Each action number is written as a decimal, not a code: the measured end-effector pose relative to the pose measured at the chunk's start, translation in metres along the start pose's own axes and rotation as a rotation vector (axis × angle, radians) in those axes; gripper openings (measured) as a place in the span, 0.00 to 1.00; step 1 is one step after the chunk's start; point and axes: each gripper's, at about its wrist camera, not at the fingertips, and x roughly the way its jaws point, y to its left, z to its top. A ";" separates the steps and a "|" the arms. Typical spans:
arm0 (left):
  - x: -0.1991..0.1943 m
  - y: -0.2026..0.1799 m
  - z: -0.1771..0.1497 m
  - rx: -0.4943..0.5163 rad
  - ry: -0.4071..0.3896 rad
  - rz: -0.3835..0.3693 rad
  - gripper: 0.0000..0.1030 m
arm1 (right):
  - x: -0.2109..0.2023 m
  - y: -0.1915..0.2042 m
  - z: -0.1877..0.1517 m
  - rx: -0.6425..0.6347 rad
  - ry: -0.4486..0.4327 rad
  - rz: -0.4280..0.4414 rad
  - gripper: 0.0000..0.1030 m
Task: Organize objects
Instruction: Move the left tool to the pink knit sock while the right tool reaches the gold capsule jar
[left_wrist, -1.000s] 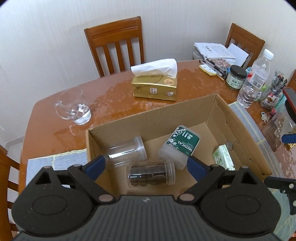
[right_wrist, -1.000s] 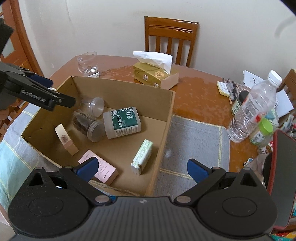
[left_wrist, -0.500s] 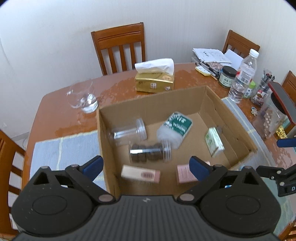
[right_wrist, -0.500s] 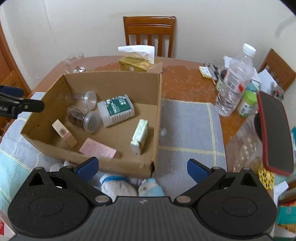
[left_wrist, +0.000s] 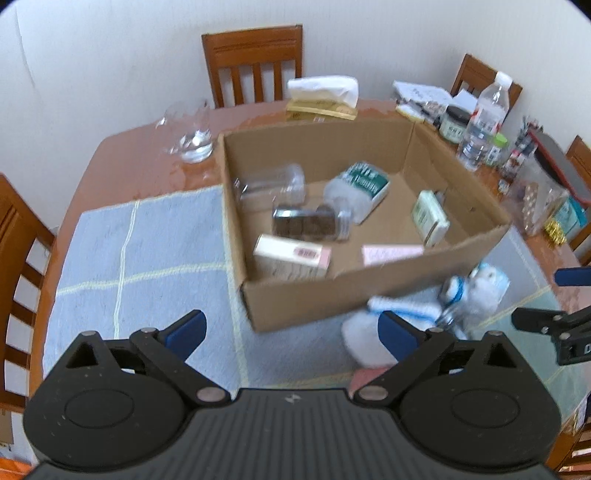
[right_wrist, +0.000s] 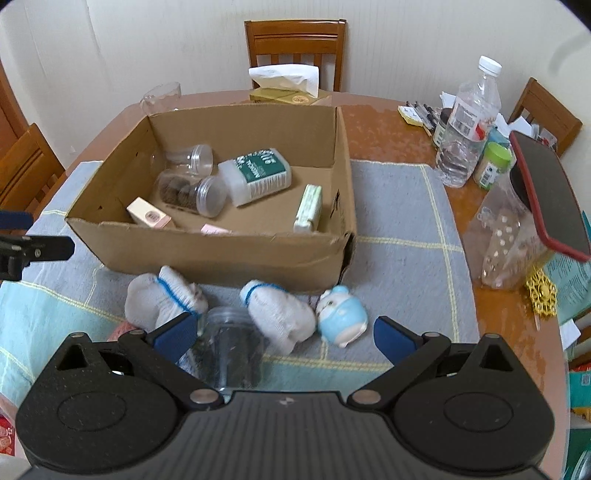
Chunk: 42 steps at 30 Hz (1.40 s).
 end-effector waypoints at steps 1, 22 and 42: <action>0.001 0.003 -0.004 0.005 0.000 -0.002 0.96 | 0.000 0.003 -0.003 0.010 0.003 -0.007 1.00; 0.024 0.078 -0.060 0.125 0.097 0.005 0.96 | 0.003 0.101 -0.033 0.257 0.031 -0.098 1.00; 0.024 0.024 -0.057 0.176 0.111 -0.054 0.96 | 0.001 0.042 -0.077 0.378 0.080 -0.124 1.00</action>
